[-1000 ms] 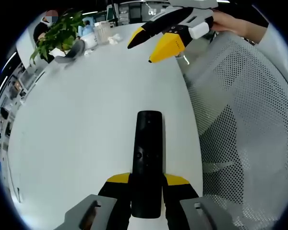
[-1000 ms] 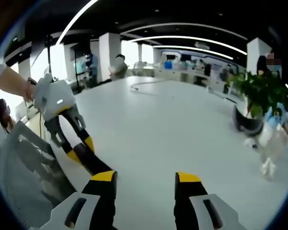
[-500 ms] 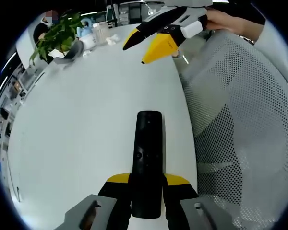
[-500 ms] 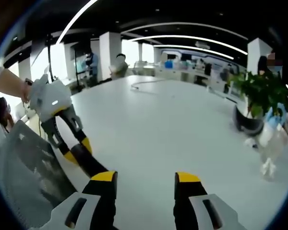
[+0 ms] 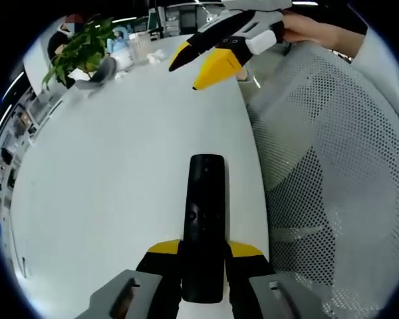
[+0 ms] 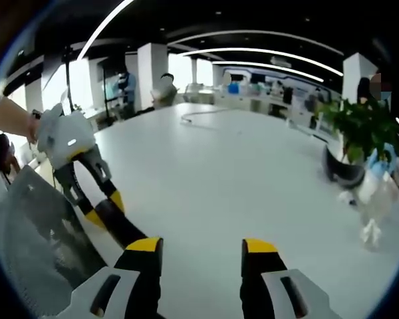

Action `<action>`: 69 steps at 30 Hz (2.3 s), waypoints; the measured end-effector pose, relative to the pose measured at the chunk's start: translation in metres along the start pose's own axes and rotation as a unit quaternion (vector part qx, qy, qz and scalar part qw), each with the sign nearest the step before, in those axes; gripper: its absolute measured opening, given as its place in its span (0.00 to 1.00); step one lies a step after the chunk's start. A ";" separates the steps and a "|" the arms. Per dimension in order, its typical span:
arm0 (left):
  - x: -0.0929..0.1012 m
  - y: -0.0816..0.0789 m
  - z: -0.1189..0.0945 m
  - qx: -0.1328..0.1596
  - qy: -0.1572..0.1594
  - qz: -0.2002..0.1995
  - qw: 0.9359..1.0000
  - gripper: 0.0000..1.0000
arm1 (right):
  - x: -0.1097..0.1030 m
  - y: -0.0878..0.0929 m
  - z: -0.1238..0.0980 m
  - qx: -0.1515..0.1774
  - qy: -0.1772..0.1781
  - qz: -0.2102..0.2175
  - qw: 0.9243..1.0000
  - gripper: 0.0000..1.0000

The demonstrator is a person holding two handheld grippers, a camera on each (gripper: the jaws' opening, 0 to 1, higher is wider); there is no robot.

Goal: Press the specified remote control buttons in sequence, fully releasing each button before pressing the next.

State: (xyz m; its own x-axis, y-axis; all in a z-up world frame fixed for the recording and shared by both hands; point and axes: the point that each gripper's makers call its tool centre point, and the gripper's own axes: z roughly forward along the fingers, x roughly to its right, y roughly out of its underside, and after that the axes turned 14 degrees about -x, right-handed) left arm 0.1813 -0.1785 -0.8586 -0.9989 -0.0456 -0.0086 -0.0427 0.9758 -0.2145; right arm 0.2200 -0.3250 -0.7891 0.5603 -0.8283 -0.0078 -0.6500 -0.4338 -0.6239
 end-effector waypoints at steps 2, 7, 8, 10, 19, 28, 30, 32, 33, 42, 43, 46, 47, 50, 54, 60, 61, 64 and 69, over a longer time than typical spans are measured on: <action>0.001 0.000 0.000 0.000 0.001 0.000 1.000 0.24 | -0.001 0.001 0.001 -0.003 -0.001 -0.002 1.000 0.45; 0.002 0.000 0.000 -0.001 0.001 0.002 1.000 0.24 | -0.003 0.002 0.002 -0.011 -0.004 -0.008 1.000 0.45; 0.002 0.000 0.000 -0.001 0.001 0.002 1.000 0.24 | -0.003 0.003 0.002 -0.012 -0.004 -0.009 1.000 0.45; 0.003 0.000 0.000 0.000 0.002 0.000 1.000 0.24 | -0.005 0.004 0.003 -0.016 -0.006 -0.013 1.000 0.44; 0.004 0.000 -0.001 0.011 0.001 0.001 1.000 0.24 | -0.012 0.008 0.006 -0.033 -0.018 -0.031 0.999 0.40; 0.006 0.001 -0.002 0.050 0.000 -0.016 0.999 0.24 | -0.018 0.010 0.008 -0.041 -0.029 -0.038 0.998 0.36; 0.007 0.002 -0.002 0.058 -0.001 -0.018 0.998 0.24 | -0.020 0.011 0.008 -0.044 -0.035 -0.041 0.998 0.33; 0.008 0.002 -0.002 0.067 -0.001 -0.024 0.997 0.24 | -0.022 0.012 0.009 -0.047 -0.036 -0.045 0.997 0.33; 0.008 0.002 -0.002 0.073 -0.001 -0.028 0.997 0.24 | -0.023 0.012 0.009 -0.048 -0.037 -0.047 0.997 0.33; 0.017 0.003 -0.004 0.119 0.004 -0.014 0.993 0.24 | -0.035 0.017 0.013 -0.066 -0.055 -0.070 0.994 0.30; 0.017 0.002 -0.004 0.122 0.004 -0.015 0.992 0.24 | -0.037 0.017 0.013 -0.069 -0.058 -0.075 0.993 0.29; 0.018 0.001 -0.004 0.131 0.003 -0.015 0.991 0.24 | -0.044 0.018 0.014 -0.074 -0.068 -0.095 0.990 0.27; 0.018 0.002 -0.004 0.134 0.003 -0.015 0.991 0.24 | -0.046 0.019 0.014 -0.078 -0.071 -0.100 0.989 0.26; 0.018 0.002 -0.004 0.138 0.004 -0.012 0.990 0.25 | -0.052 0.022 0.016 -0.092 -0.074 -0.122 0.985 0.27; 0.019 0.002 -0.005 0.144 0.005 0.002 0.990 0.25 | -0.053 0.023 0.017 -0.095 -0.076 -0.131 0.984 0.26; 0.017 0.005 -0.006 0.148 -0.001 -0.013 0.989 0.30 | -0.053 0.025 0.016 -0.094 -0.078 -0.124 0.985 0.26; 0.017 0.006 -0.006 0.146 -0.001 -0.014 0.989 0.31 | -0.053 0.025 0.015 -0.093 -0.079 -0.123 0.985 0.26; 0.024 0.011 -0.007 0.135 0.007 0.015 0.991 0.25 | -0.056 0.023 0.015 -0.090 -0.084 -0.124 0.985 0.25; 0.024 0.011 -0.007 0.125 0.015 0.021 0.992 0.25 | -0.064 0.024 0.015 -0.092 -0.099 -0.139 0.981 0.23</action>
State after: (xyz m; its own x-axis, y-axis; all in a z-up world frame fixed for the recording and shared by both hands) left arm 0.1570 -0.1672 -0.8543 -1.0000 0.0040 0.0065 0.0006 0.8926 -0.4509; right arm 0.1761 -0.2775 -0.8155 0.8059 -0.5917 -0.0215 -0.5299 -0.7046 -0.4719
